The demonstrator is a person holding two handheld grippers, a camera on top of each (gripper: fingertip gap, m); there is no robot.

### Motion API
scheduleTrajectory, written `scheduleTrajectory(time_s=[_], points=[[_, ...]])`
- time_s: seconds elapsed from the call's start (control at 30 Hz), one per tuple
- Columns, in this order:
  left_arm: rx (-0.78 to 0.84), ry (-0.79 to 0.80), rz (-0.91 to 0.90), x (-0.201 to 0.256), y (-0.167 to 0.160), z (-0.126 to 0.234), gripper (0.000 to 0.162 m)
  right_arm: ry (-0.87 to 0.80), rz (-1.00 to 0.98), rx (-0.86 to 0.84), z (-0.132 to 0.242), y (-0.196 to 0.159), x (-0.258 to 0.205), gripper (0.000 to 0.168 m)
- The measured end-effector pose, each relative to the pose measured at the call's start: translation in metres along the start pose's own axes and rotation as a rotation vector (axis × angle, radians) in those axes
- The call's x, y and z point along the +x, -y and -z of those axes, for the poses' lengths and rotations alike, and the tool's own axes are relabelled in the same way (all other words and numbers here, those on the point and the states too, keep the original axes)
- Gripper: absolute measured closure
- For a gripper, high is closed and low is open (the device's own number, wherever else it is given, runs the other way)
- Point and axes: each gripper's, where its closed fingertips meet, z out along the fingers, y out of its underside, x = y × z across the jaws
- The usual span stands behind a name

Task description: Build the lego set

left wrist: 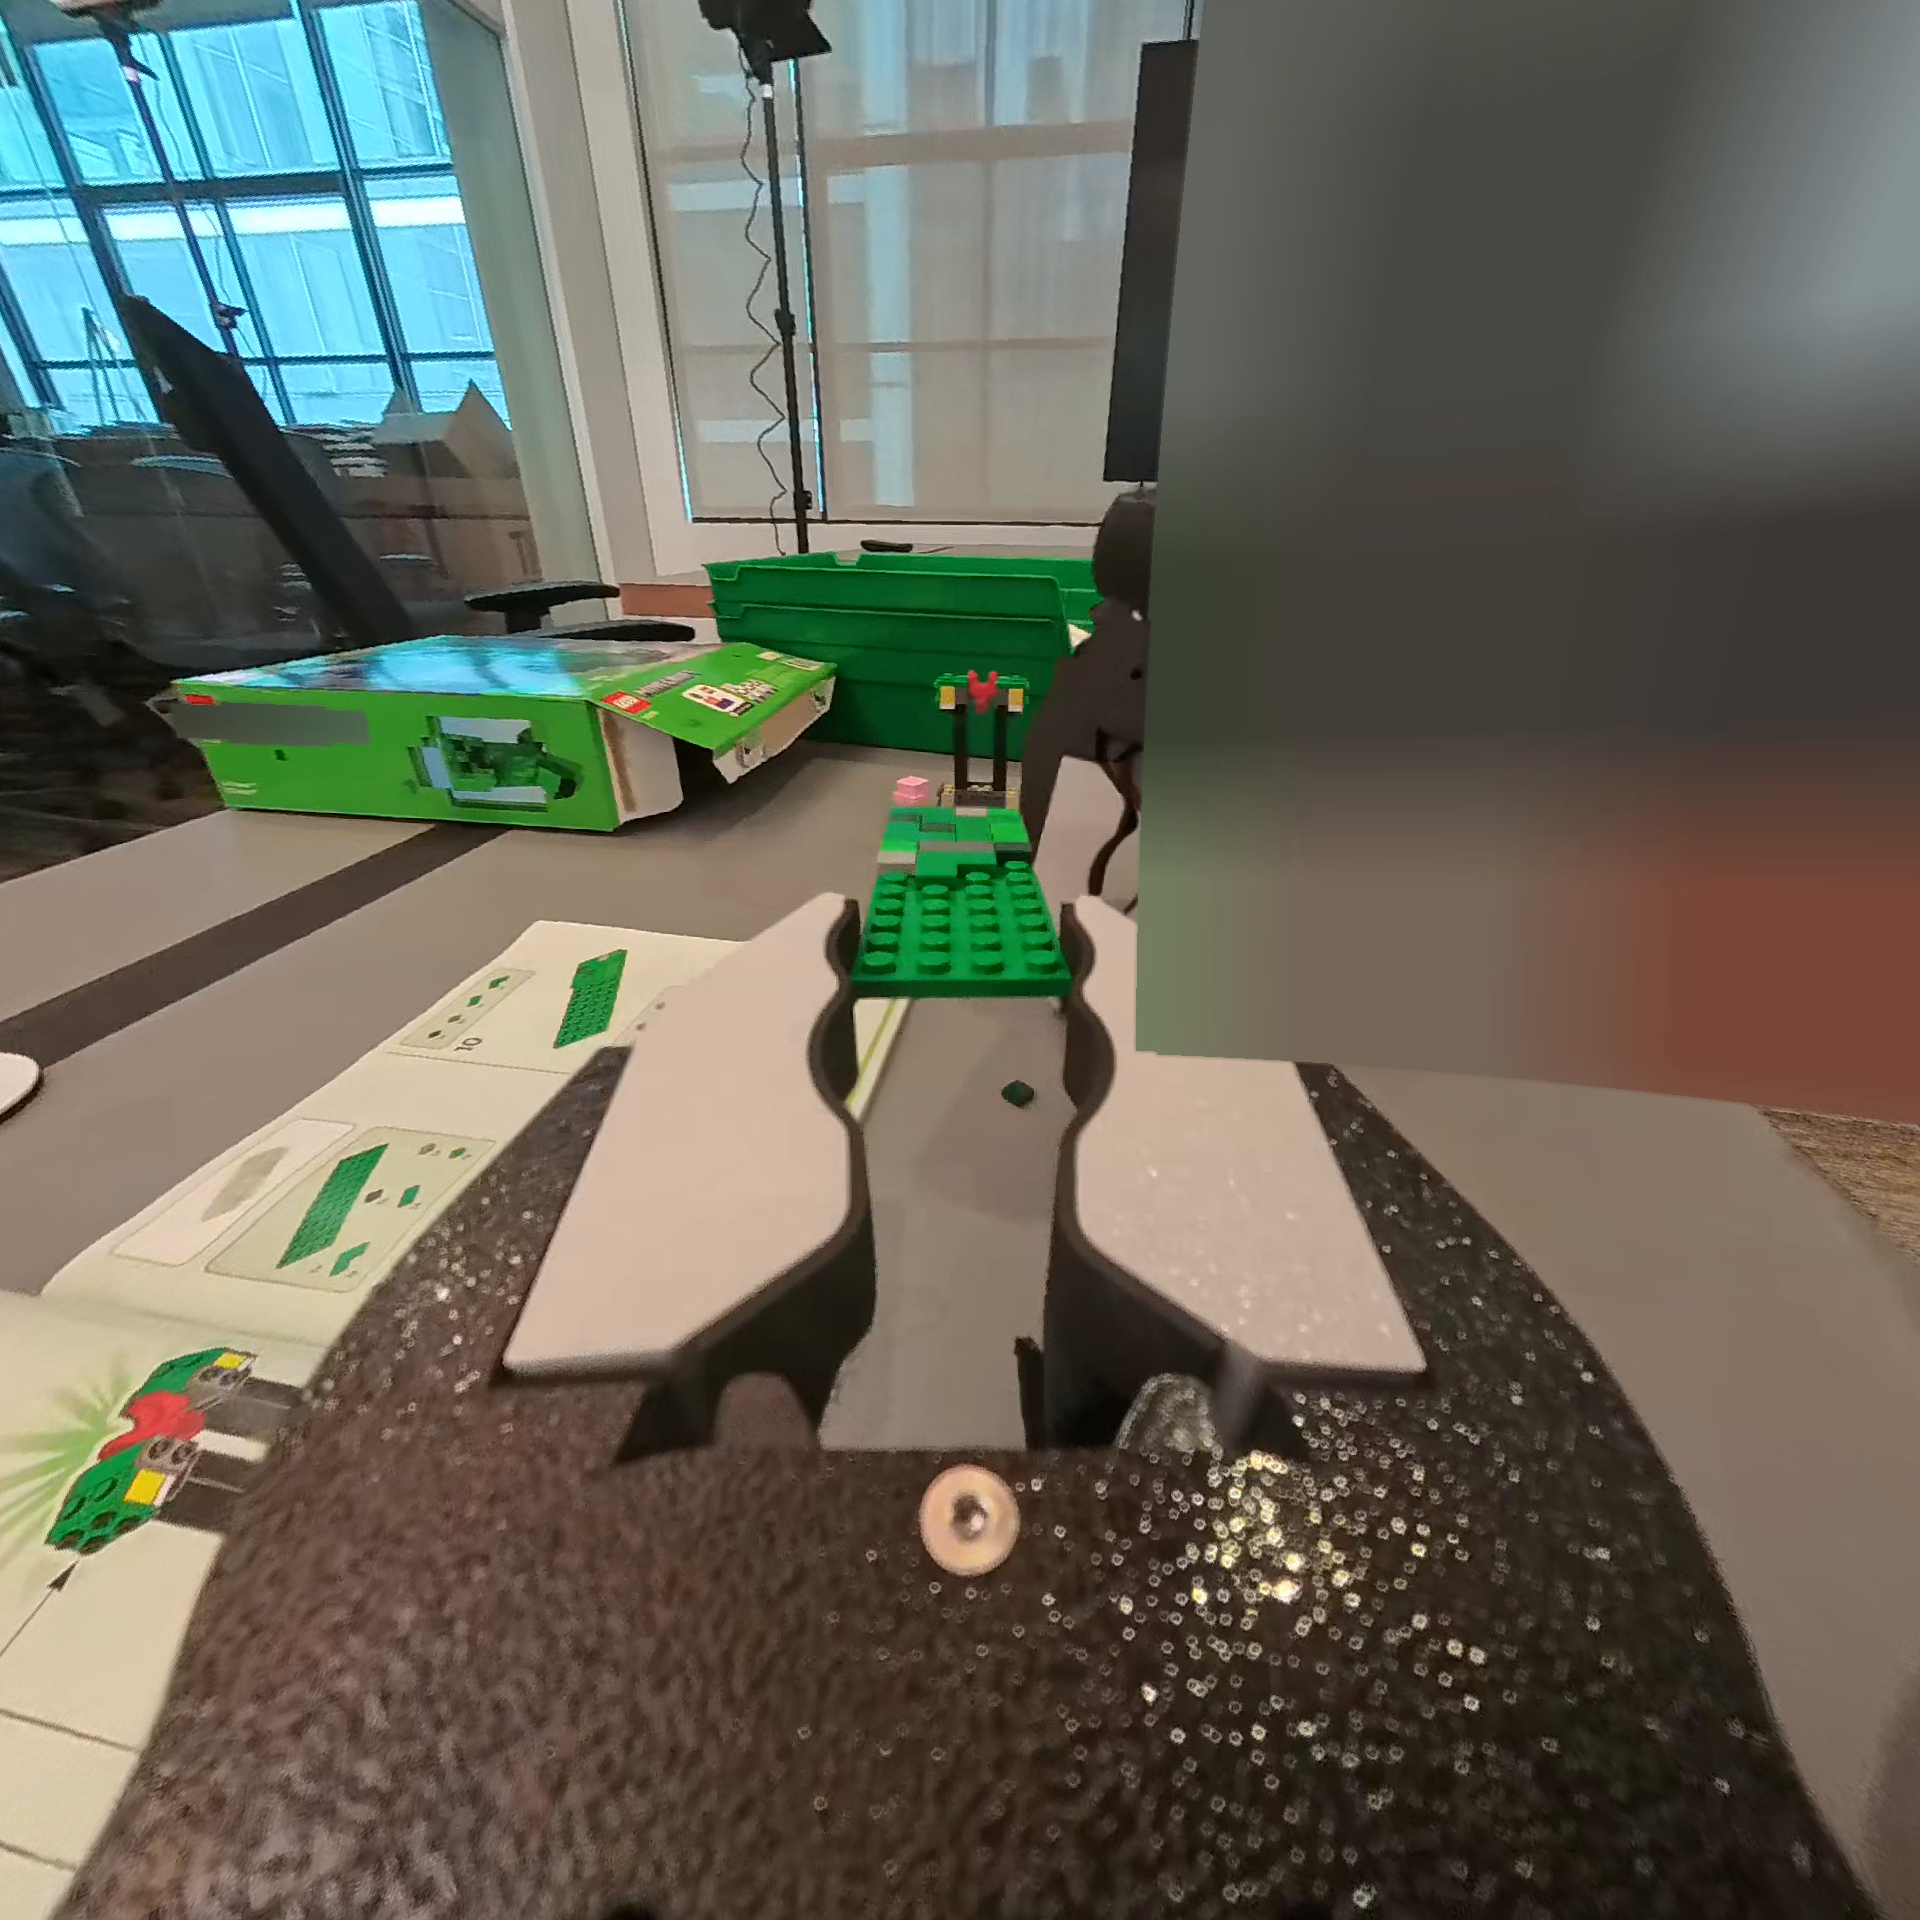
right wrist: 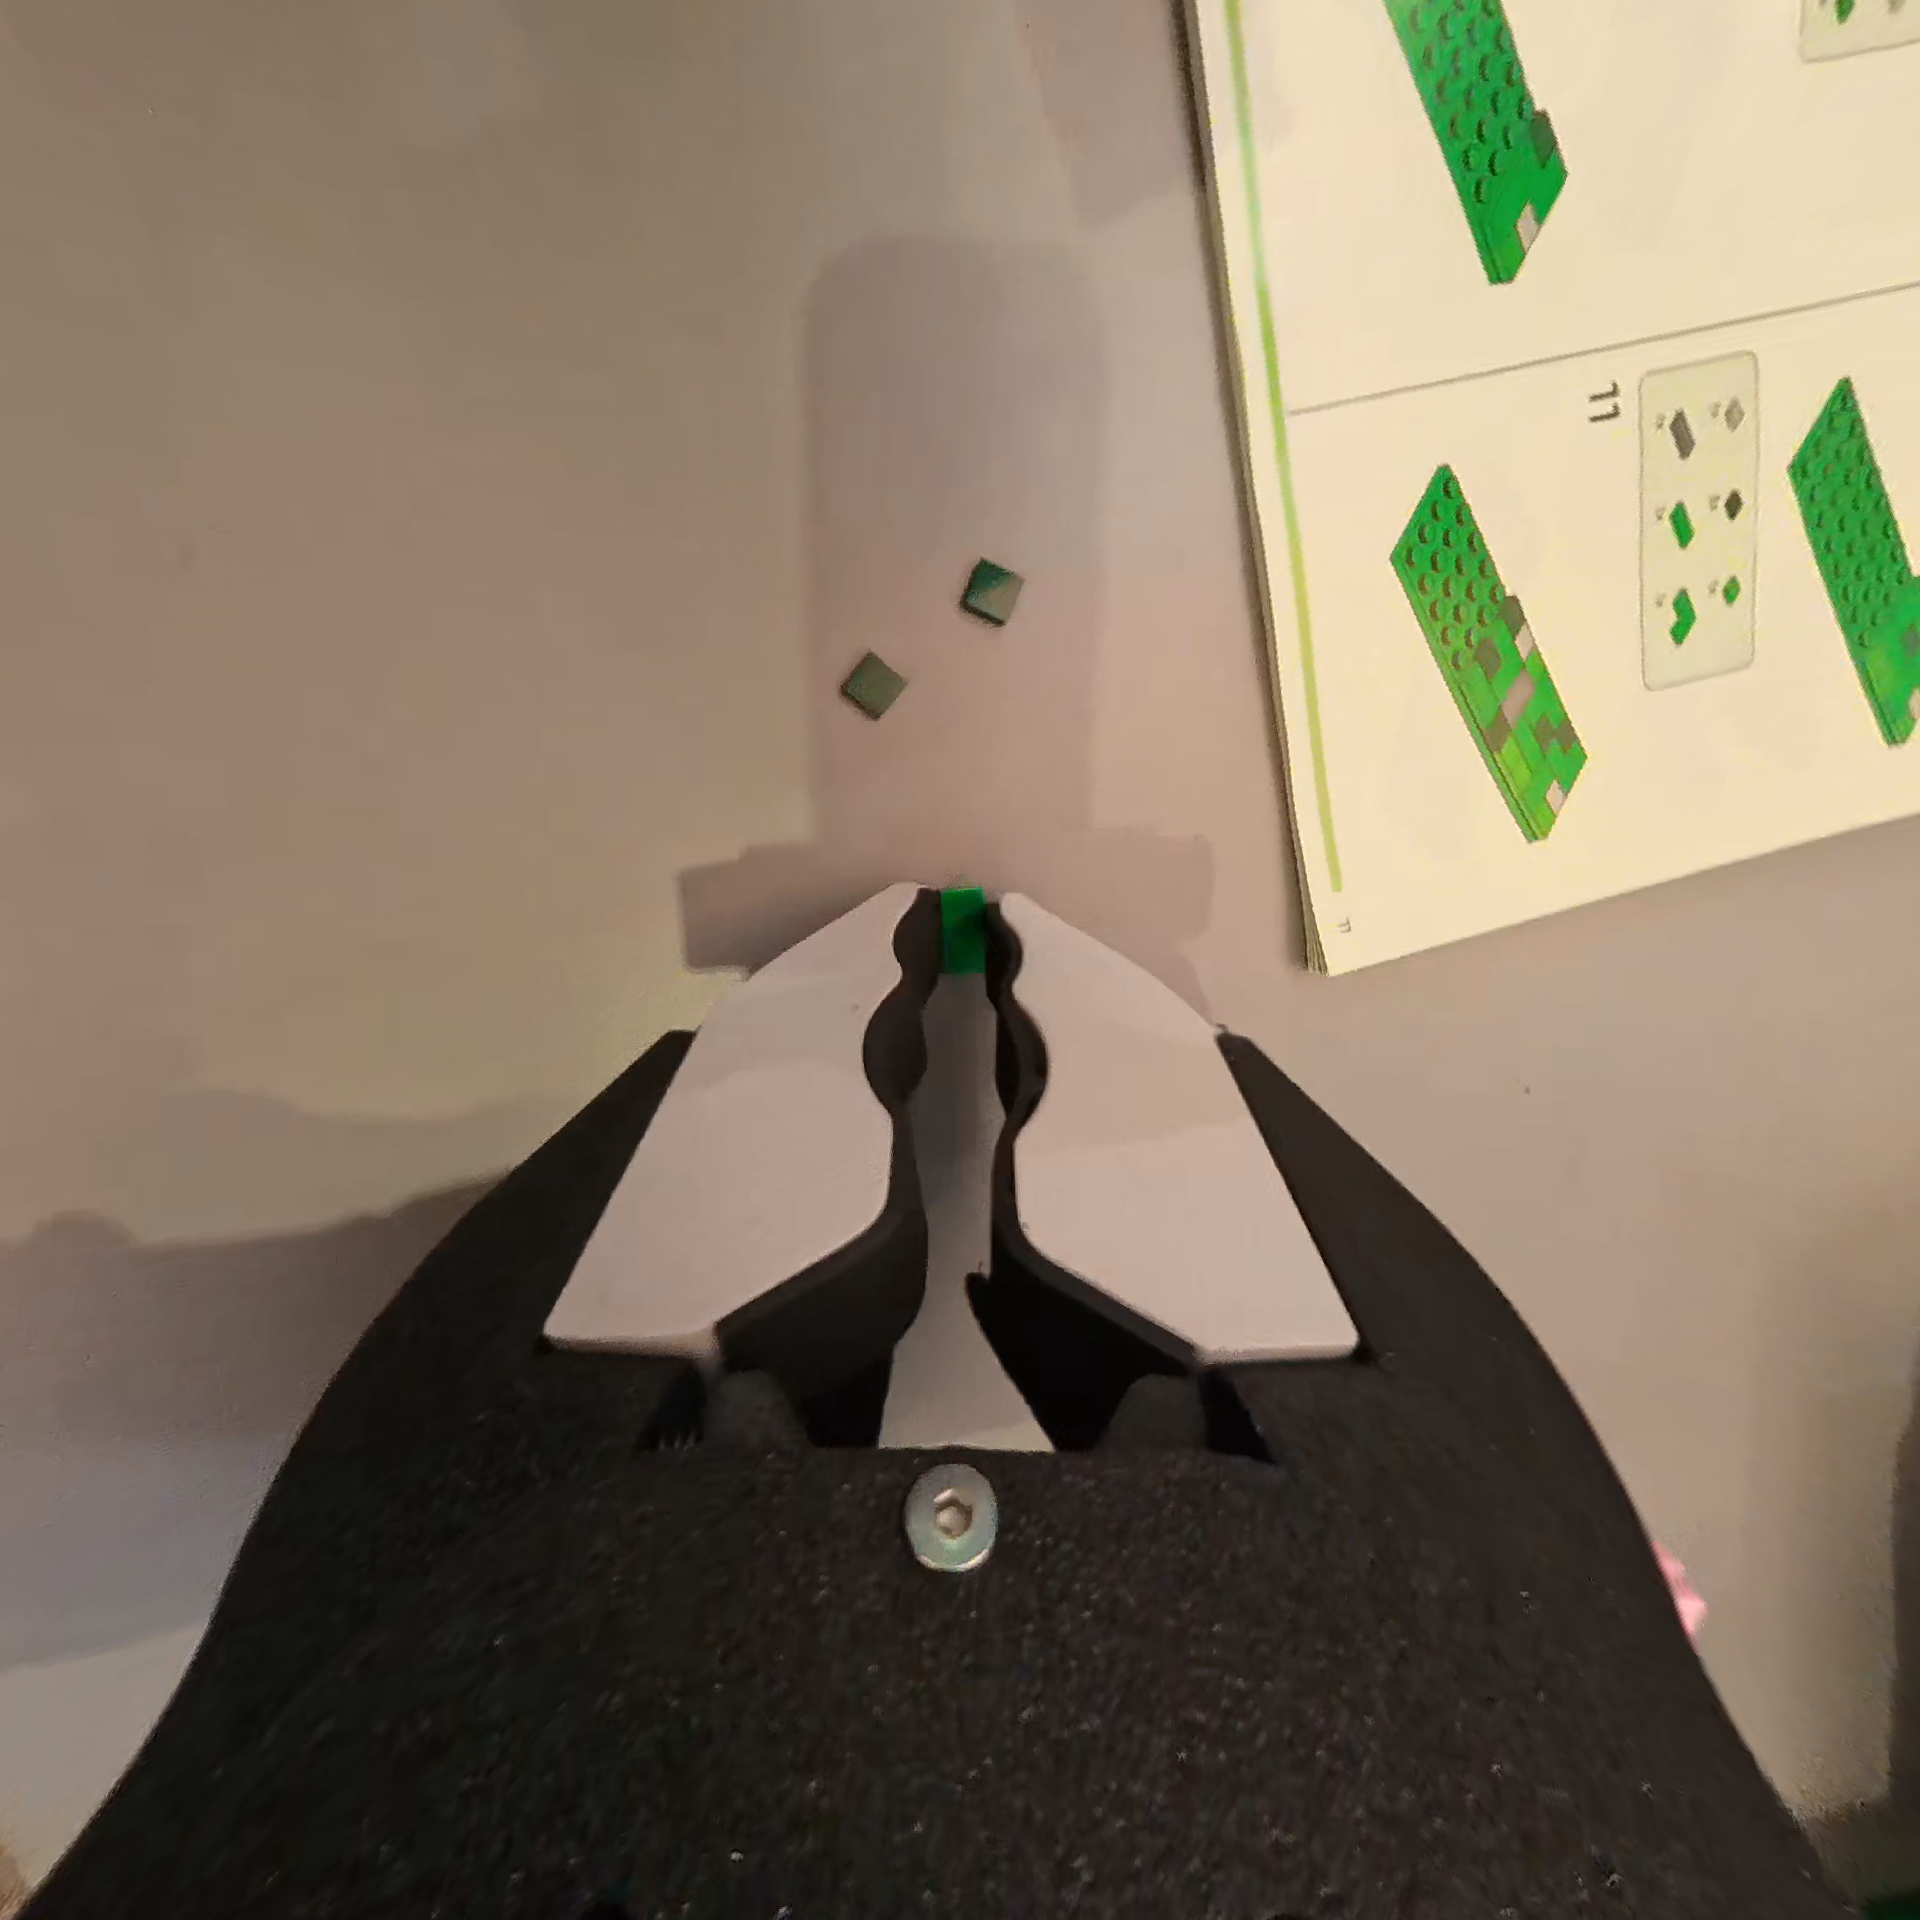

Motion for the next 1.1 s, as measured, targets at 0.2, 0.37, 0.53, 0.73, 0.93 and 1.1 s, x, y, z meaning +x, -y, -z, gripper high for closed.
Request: scheduleTrajectory(time_s=[0.2, 0.37, 0.53, 0.73, 0.93, 1.1], points=[[-0.016, -0.019, 0.037, 0.001, -0.003, -0.002, 0.126, -0.071, -0.061, 0.058, 0.039, 0.026, 0.014, 0.161], [-0.001, -0.035, 0.062, 0.005, -0.002, -0.003, 0.126, -0.101, -0.042, 0.315, 0.084, 0.111, 0.012, 0.161], [0.027, -0.062, 0.081, 0.008, 0.002, -0.002, 0.126, -0.044, 0.016, 0.267, 0.077, 0.143, 0.003, 0.161], [0.033, -0.061, 0.068, 0.008, 0.004, -0.002, 0.126, 0.008, 0.021, 0.205, 0.066, 0.148, -0.001, 0.161], [0.034, -0.065, 0.066, 0.009, 0.005, -0.002, 0.126, 0.005, 0.066, 0.183, 0.066, 0.148, -0.002, 0.161], [0.034, -0.068, 0.064, 0.01, 0.005, -0.002, 0.126, -0.007, 0.101, 0.163, 0.066, 0.147, -0.003, 0.161]])
